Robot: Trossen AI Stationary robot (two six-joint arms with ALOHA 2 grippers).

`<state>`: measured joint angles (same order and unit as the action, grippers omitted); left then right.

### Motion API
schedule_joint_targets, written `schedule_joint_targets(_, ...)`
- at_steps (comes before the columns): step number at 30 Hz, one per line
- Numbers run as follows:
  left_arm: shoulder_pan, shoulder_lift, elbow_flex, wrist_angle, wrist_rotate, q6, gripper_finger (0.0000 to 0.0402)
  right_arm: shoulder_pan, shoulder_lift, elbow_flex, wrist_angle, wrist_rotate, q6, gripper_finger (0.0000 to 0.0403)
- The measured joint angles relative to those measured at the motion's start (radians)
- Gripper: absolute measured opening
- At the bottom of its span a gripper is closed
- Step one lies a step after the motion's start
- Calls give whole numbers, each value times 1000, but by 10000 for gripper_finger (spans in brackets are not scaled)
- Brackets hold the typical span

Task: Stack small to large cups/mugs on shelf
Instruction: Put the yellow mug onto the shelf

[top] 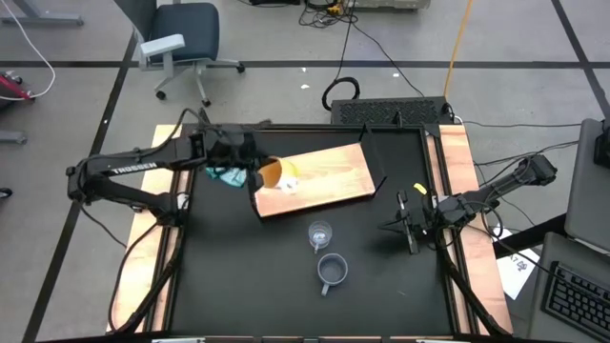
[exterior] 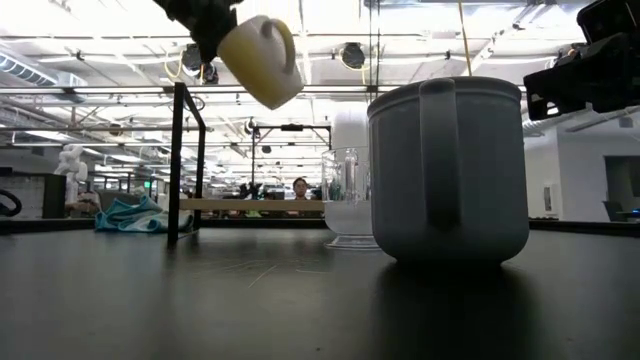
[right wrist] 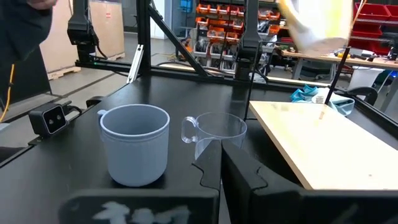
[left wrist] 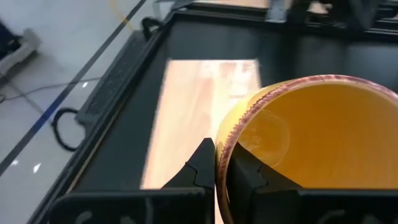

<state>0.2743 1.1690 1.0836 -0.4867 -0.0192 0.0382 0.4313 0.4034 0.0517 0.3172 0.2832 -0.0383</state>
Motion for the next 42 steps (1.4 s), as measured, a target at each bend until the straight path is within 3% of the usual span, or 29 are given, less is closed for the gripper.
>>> schedule_joint_targets(8,110,12,45,-121,93,90,14,0,0,0,0,0,-1,0)
schedule_joint_targets(17,122,215,320,-373,98,171,14,0,0,0,5,3,-1,0)
schedule_joint_targets(26,116,413,506,-608,93,211,14,0,1,0,5,3,-4,0)
schedule_joint_targets(42,71,536,529,-631,84,170,14,0,1,0,3,3,-11,0)
